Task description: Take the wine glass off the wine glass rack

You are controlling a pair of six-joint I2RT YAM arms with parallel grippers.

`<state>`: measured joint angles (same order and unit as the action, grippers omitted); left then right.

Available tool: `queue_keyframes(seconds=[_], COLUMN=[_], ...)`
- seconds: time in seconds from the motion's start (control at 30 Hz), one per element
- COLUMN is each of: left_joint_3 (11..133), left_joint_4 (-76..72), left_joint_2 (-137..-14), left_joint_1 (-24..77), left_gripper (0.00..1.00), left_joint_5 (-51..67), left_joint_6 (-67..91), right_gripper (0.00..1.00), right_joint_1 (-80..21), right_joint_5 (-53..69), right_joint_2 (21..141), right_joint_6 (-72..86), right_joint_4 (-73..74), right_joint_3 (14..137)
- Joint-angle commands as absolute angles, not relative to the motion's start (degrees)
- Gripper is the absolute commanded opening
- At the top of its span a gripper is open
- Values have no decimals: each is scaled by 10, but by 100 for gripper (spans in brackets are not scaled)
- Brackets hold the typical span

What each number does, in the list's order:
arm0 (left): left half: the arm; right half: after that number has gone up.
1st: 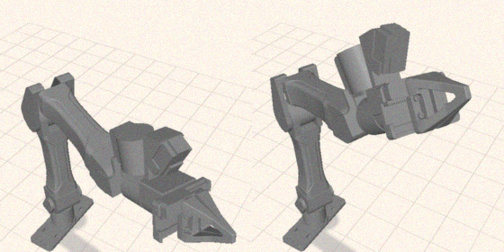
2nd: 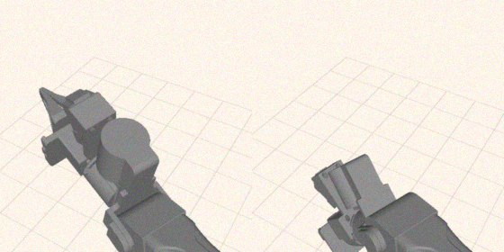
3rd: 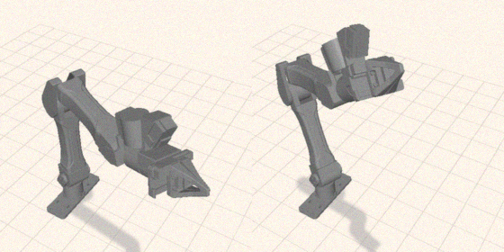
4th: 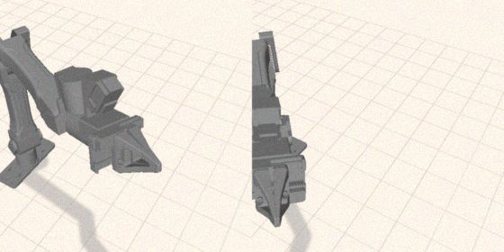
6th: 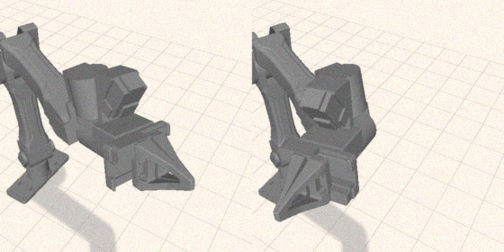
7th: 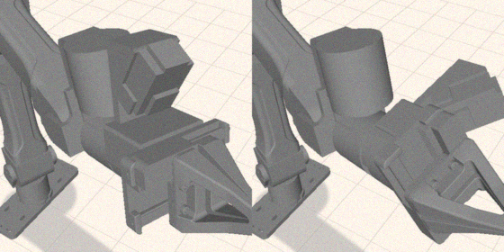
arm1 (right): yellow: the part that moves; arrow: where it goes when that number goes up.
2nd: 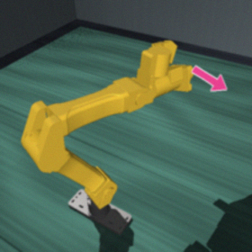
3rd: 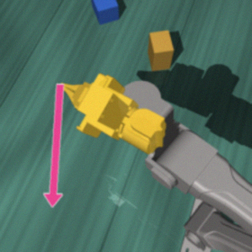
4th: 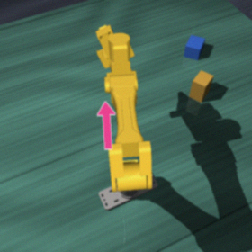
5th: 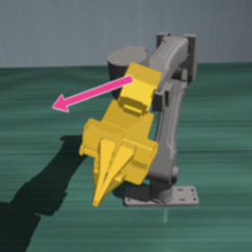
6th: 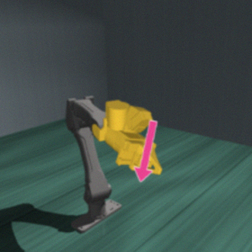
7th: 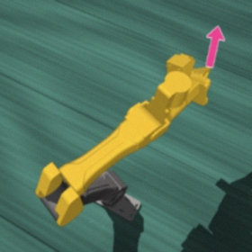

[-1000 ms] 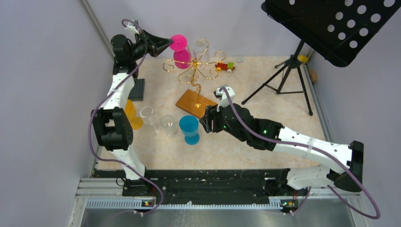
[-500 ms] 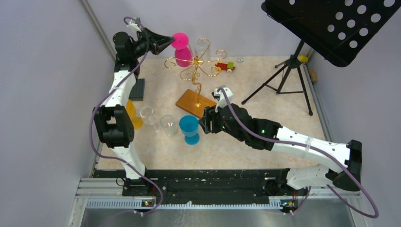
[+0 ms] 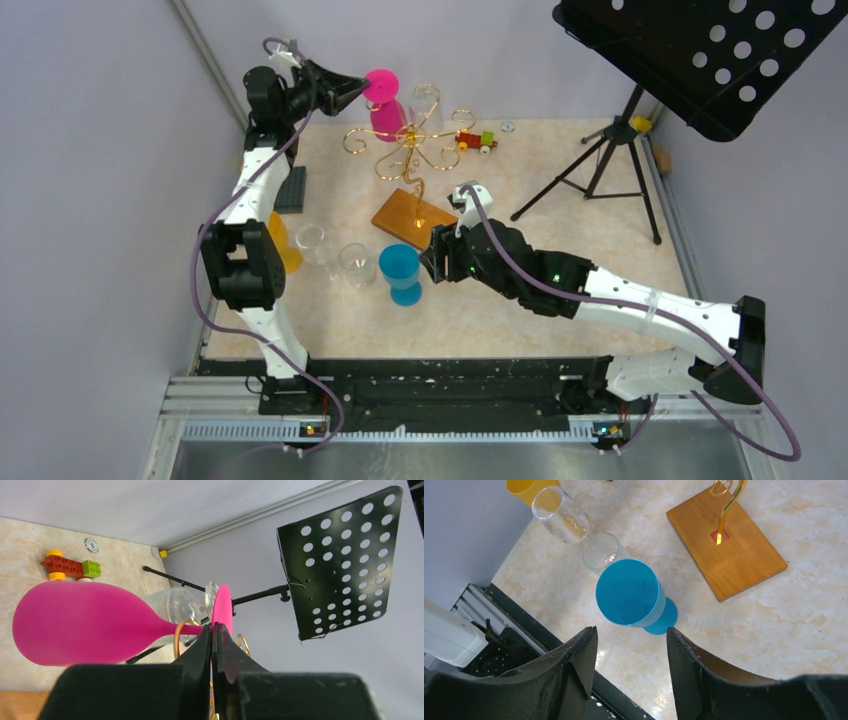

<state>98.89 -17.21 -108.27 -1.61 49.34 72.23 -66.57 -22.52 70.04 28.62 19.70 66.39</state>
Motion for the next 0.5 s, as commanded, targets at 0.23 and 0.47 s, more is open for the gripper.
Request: queue_keyframes(seconds=[0.23, 0.47], left_joint_3=[1000, 964], left_joint_4=[-206, -215], left_joint_2=[-1076, -1048], left_joint_1=[-6, -4], left_gripper=[0, 0], left_joint_5=[515, 538], left_joint_6=[735, 732], right_gripper=[55, 55], right_joint_1=[-662, -662], right_joint_5=[-223, -221], right_joint_2=[696, 698], right_joint_6=[290, 290], right_joint_4=[178, 178], right_joint_3=[666, 667])
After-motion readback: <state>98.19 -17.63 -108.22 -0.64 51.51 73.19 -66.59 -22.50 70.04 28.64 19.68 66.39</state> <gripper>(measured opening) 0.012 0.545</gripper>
